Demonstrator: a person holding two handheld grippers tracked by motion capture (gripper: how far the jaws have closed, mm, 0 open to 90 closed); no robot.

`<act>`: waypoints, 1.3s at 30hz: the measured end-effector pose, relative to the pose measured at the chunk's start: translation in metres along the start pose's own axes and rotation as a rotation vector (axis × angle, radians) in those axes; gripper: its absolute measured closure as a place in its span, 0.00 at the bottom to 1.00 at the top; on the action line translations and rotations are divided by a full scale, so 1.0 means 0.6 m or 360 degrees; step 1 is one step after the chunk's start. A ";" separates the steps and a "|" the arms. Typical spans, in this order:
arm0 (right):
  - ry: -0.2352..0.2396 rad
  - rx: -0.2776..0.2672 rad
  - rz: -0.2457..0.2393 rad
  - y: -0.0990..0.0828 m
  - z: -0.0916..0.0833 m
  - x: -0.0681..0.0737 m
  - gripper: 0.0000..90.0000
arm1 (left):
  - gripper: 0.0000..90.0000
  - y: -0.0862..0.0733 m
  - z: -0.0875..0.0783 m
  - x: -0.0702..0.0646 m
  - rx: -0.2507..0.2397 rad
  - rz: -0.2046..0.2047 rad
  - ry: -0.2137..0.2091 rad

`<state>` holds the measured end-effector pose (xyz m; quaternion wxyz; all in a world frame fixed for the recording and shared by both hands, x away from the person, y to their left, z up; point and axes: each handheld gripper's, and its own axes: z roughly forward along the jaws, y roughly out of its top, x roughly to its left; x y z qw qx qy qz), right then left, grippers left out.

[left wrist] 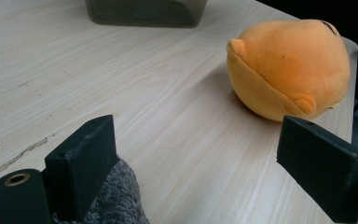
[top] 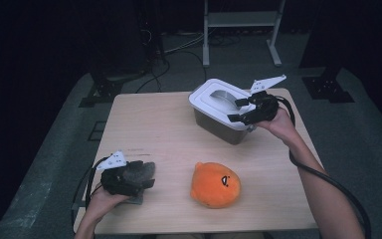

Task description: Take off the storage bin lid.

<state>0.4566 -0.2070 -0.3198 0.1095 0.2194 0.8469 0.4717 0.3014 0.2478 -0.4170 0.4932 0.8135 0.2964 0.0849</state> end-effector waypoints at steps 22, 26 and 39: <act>-0.0177 -0.0001 0.0061 0.016 0.027 -0.058 0.30 | 0.10 0.001 0.008 -0.003 0.0029 0.0026 -0.0014; -0.0203 -0.0027 0.0094 0.014 0.037 -0.067 0.32 | 0.10 0.002 0.008 -0.004 0.0025 0.0018 -0.0022; -0.0238 -0.0078 0.0141 0.020 0.069 -0.083 0.41 | 0.10 0.002 0.007 -0.004 0.0028 0.0026 -0.0025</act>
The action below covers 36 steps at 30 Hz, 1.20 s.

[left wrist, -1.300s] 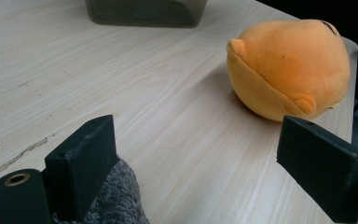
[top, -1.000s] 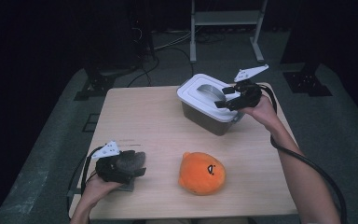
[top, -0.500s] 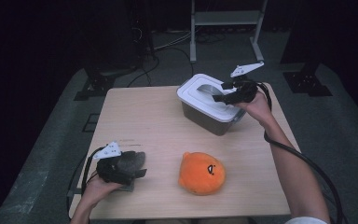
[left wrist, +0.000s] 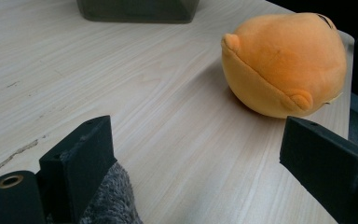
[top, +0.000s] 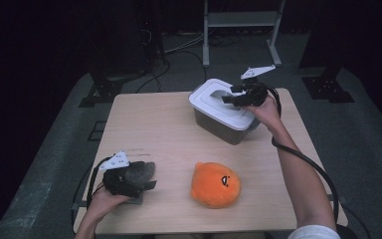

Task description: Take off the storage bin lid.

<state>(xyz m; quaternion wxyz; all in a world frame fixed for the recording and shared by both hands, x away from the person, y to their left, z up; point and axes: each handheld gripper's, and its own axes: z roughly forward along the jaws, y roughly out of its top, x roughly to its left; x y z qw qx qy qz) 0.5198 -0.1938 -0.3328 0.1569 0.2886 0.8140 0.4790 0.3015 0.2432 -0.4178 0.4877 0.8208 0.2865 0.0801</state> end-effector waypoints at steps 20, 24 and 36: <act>-0.0051 0.0059 -0.0022 -0.019 0.030 -0.009 0.71 | 0.10 -0.001 0.000 -0.001 0.0015 0.0001 -0.0011; -0.0030 0.0070 -0.0032 -0.018 0.030 -0.008 0.73 | 0.10 -0.002 0.001 -0.002 0.0022 -0.0003 -0.0019; 0.0058 0.0108 -0.0099 -0.021 0.017 0.008 0.73 | 0.10 -0.002 0.003 -0.003 0.0023 0.0003 -0.0020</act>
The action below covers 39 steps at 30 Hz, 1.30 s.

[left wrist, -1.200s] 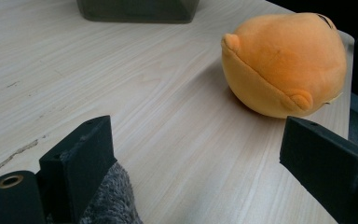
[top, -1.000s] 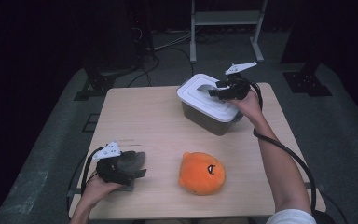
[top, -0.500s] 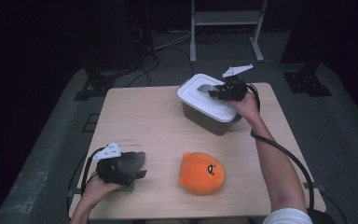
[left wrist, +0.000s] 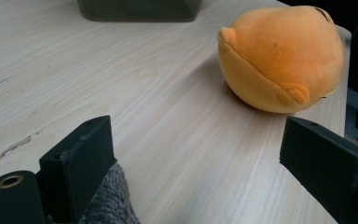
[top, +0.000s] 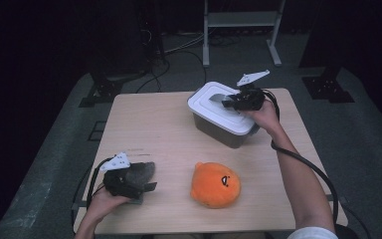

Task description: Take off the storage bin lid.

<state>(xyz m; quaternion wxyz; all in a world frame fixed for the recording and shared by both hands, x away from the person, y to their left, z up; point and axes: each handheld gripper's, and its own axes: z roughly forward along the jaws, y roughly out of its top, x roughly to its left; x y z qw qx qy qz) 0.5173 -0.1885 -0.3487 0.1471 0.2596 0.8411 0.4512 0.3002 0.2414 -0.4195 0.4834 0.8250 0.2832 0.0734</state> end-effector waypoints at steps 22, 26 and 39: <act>0.0220 0.0043 -0.0171 -0.004 -0.017 0.074 0.73 | 0.10 0.004 -0.001 0.000 -0.0001 0.0007 0.0014; 0.0258 0.0043 -0.0195 -0.002 -0.015 0.088 0.73 | 0.10 0.002 -0.001 0.000 0.0002 0.0007 0.0015; 0.0360 0.0027 -0.0226 0.005 0.001 0.110 0.73 | 0.10 0.003 -0.001 -0.002 -0.0004 0.0005 0.0007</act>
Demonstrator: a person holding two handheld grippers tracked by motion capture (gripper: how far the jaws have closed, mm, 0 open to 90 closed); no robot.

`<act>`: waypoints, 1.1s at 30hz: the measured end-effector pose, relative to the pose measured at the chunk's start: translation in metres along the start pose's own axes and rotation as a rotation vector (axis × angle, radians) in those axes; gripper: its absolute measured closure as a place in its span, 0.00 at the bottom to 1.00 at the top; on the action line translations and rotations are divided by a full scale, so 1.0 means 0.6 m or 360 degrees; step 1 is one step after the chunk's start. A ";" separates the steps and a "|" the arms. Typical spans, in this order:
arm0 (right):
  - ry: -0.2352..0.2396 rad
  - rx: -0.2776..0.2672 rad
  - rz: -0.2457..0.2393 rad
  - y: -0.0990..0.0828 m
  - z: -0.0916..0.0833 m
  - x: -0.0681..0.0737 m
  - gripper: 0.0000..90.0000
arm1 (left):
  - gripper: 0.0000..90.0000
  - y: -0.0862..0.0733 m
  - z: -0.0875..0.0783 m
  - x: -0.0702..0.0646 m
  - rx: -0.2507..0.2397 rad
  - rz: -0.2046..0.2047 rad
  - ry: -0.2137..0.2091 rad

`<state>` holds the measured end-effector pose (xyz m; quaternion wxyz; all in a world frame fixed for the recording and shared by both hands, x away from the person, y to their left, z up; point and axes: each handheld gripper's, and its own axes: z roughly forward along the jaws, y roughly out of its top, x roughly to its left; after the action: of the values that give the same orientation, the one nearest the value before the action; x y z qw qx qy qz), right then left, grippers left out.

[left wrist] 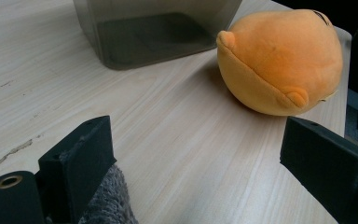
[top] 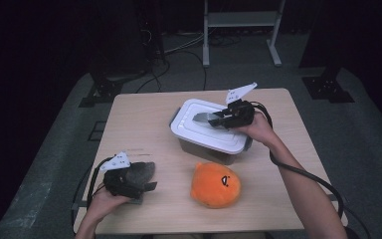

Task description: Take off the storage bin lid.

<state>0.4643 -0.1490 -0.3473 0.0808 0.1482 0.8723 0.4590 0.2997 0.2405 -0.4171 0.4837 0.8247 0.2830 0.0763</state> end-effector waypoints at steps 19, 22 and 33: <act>0.0048 -0.0012 -0.0011 0.008 0.015 0.005 0.73 | 0.10 0.001 0.003 -0.003 0.0008 0.0008 -0.0013; 0.0055 -0.0014 -0.0007 0.011 0.020 0.007 0.73 | 0.10 0.001 0.003 -0.003 0.0008 0.0007 -0.0012; 0.0031 -0.0019 -0.0002 0.015 0.015 0.009 0.73 | 0.10 -0.001 0.005 -0.002 0.0015 0.0007 -0.0013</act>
<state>0.4634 -0.1353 -0.3447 0.0734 0.1425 0.8704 0.4656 0.2995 0.2377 -0.4188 0.4809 0.8279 0.2795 0.0727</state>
